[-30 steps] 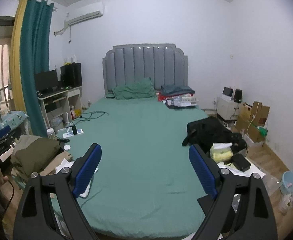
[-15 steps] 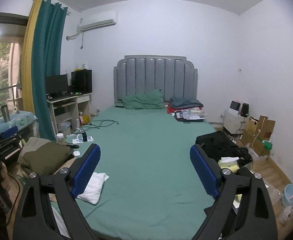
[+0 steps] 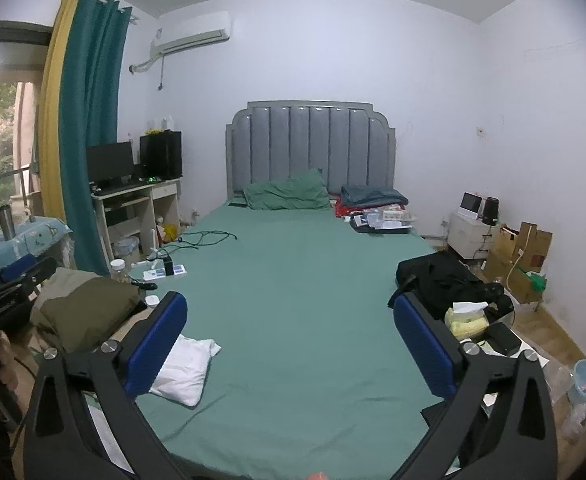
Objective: Fold large clothes
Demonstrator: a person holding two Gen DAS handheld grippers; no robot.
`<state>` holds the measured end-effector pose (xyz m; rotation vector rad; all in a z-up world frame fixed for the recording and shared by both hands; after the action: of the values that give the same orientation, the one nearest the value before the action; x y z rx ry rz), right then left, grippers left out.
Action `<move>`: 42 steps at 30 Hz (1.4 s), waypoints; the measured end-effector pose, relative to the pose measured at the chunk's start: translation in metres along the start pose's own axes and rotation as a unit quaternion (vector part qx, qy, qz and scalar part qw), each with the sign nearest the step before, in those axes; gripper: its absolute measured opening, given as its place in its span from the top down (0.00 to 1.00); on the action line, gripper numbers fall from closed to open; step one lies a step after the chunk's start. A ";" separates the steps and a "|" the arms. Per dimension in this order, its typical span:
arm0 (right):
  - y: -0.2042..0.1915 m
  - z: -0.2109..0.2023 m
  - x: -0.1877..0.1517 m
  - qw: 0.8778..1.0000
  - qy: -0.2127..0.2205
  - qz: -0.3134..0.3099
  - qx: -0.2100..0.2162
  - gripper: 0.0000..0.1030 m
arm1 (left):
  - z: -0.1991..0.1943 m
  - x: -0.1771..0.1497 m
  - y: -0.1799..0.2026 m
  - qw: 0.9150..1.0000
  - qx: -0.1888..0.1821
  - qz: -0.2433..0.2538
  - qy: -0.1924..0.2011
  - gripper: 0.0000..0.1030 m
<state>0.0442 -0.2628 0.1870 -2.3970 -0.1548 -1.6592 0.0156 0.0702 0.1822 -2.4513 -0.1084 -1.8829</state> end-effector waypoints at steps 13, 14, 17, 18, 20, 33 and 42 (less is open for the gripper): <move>-0.002 0.019 -0.019 1.000 -0.009 -0.010 -0.010 0.01 | 0.015 -0.021 -0.001 1.000 -0.004 -0.003 -0.012 0.28; -0.004 0.019 -0.021 1.000 -0.010 -0.010 -0.011 0.01 | 0.016 -0.022 0.000 1.000 -0.004 -0.003 -0.014 0.28; -0.004 0.023 -0.025 1.000 -0.016 -0.009 -0.009 0.01 | 0.019 -0.025 0.000 1.000 -0.005 -0.003 -0.019 0.28; -0.003 0.023 -0.024 1.000 -0.016 -0.008 -0.010 0.01 | 0.019 -0.025 0.000 1.000 -0.005 -0.004 -0.020 0.28; -0.003 0.024 -0.024 1.000 -0.015 -0.006 -0.011 0.01 | 0.020 -0.025 0.001 1.000 -0.005 -0.005 -0.022 0.28; -0.001 0.024 -0.024 1.000 -0.015 -0.002 -0.012 0.01 | 0.021 -0.026 0.001 1.000 -0.008 -0.006 -0.027 0.28; -0.001 0.024 -0.024 1.000 -0.015 -0.001 -0.013 0.01 | 0.019 -0.025 0.002 1.000 -0.008 -0.004 -0.027 0.28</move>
<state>0.0570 -0.2555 0.1566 -2.4429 -0.1424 -1.6372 0.0279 0.0696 0.1527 -2.5170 -0.1051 -1.8283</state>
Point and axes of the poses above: each gripper's, at about its wrist camera, not at the fingertips, and z roughly the way its jaws point, y to its right, x to its top, the point moved 9 cm from there along z, roughly the way its jaws point, and after that the axes turned 5 degrees about z, right-handed, at the moved point
